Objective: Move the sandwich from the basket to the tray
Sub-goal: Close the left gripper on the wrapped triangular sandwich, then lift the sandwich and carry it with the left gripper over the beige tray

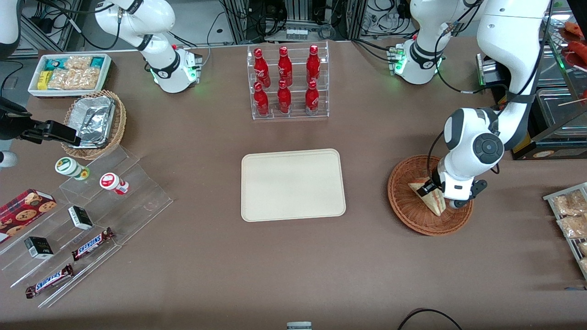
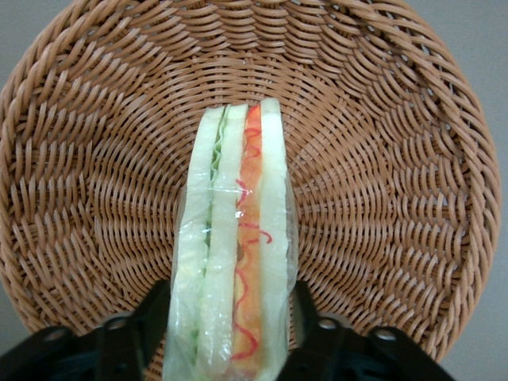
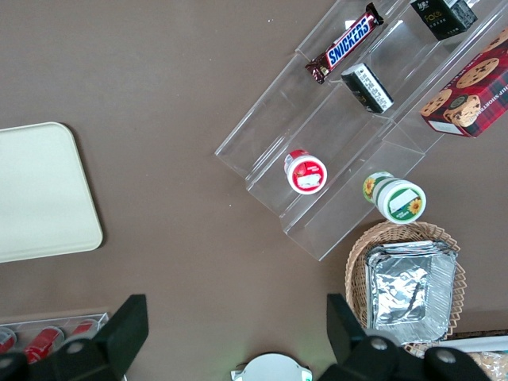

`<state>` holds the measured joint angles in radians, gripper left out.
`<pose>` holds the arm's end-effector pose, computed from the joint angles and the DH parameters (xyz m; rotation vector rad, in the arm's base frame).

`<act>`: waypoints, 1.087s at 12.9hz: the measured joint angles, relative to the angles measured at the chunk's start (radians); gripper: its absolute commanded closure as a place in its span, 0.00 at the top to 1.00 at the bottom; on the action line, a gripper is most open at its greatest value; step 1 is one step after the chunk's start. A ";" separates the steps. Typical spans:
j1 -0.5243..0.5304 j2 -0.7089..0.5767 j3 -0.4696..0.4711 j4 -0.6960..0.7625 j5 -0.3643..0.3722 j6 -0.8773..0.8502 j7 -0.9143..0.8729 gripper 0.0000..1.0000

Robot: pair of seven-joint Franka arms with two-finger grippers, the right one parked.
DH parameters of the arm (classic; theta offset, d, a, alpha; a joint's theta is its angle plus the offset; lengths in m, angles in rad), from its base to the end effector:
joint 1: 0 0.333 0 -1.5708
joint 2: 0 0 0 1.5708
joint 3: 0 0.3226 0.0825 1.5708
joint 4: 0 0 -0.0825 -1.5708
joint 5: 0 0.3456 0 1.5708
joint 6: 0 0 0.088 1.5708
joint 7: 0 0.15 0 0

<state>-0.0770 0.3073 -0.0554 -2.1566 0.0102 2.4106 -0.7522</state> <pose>0.5324 -0.0707 0.2438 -2.9809 -0.9453 0.0814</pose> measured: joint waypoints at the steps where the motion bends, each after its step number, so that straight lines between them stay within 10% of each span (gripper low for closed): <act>1: 0.000 -0.002 0.000 0.002 0.000 -0.005 0.000 0.00; 14: -0.205 0.010 -0.013 0.335 0.000 -0.407 0.212 0.00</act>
<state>-0.2822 0.3175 -0.0685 -1.8217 0.0104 2.0040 -0.5404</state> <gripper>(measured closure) 0.846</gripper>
